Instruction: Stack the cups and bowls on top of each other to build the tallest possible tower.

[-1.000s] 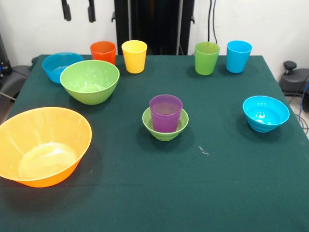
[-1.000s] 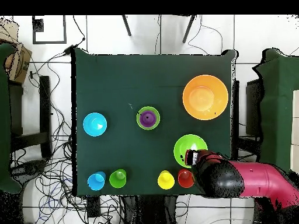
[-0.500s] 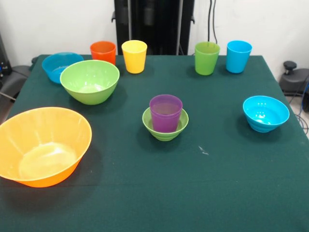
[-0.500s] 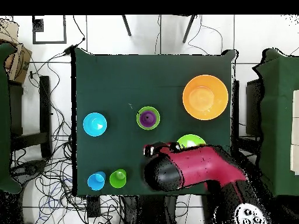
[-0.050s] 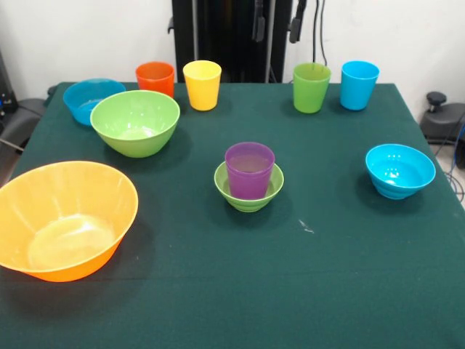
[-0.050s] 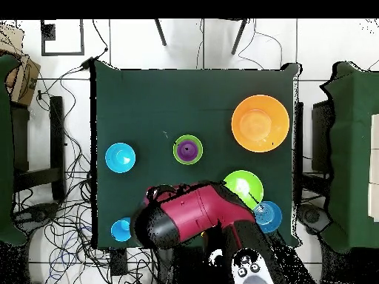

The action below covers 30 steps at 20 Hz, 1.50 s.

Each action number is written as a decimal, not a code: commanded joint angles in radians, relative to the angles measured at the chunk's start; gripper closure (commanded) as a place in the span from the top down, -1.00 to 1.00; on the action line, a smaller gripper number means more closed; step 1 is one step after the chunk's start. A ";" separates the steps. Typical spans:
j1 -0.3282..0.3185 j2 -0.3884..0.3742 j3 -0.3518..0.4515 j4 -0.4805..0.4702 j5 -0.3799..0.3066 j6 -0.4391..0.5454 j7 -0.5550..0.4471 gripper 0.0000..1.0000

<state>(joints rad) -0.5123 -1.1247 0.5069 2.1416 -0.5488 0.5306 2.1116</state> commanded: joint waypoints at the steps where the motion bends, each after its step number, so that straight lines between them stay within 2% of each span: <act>1: 0.017 0.078 -0.118 -0.057 -0.022 0.036 0.130 1.00; 5: 0.065 0.143 -0.173 -0.105 -0.061 -0.007 0.172 1.00; 9: 0.122 0.183 -0.220 -0.129 -0.049 -0.041 0.206 1.00; 12: 0.201 0.217 -0.270 -0.154 -0.031 -0.066 0.268 1.00; 14: 0.257 0.265 -0.312 -0.193 -0.030 -0.094 0.307 1.00; 17: 0.307 0.317 -0.360 -0.235 -0.020 -0.117 0.321 1.00; 22: 0.342 0.353 -0.404 -0.256 0.013 -0.140 0.314 1.00; 30: 0.407 0.368 -0.447 -0.270 0.066 -0.143 0.334 1.00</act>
<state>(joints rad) -0.1416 -0.8225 0.1085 1.9348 -0.5242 0.4391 2.2540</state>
